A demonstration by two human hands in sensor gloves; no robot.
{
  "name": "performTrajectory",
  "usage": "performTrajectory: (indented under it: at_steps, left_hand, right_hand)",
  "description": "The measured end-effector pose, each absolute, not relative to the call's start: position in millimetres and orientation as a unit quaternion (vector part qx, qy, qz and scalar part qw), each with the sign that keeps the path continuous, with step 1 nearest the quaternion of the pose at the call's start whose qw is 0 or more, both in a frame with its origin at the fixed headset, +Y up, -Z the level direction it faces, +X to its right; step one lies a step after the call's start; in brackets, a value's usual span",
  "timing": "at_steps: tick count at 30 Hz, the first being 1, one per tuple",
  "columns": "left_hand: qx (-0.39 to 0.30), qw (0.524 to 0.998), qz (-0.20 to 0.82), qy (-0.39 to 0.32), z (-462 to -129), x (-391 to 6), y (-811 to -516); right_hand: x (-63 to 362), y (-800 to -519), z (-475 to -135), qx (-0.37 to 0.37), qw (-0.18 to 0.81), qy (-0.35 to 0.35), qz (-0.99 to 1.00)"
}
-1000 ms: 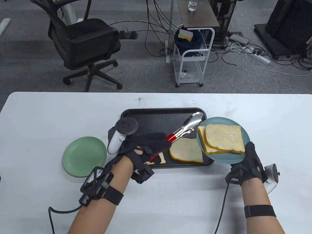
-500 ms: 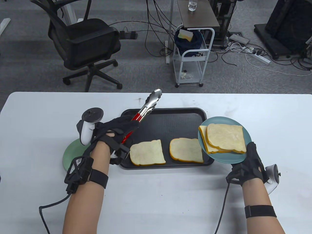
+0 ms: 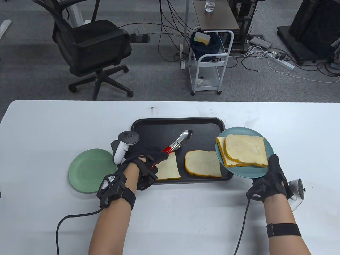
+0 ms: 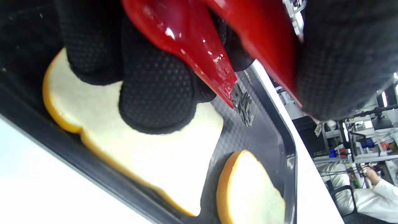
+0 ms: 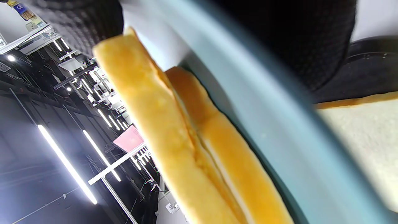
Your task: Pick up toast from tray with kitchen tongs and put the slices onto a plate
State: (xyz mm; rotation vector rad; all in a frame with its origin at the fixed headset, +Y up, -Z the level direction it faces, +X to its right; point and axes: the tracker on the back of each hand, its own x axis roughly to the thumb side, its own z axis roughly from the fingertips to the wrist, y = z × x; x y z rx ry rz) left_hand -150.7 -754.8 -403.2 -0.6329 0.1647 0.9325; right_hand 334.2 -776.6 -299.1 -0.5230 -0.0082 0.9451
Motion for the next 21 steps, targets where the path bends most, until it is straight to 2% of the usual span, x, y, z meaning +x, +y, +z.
performTrajectory:
  at_steps: [8, 21]
  left_hand:
    - [-0.318, 0.853, 0.409, 0.067, -400.7, -140.4, -759.5]
    - [-0.358, 0.851, 0.383, 0.044, -395.3, -156.3, -756.9]
  right_hand:
    - [334.7, -777.3, -299.5, -0.249, 0.857, -0.004, 0.451]
    - [335.4, -779.3, -300.1, -0.254, 0.851, -0.005, 0.459]
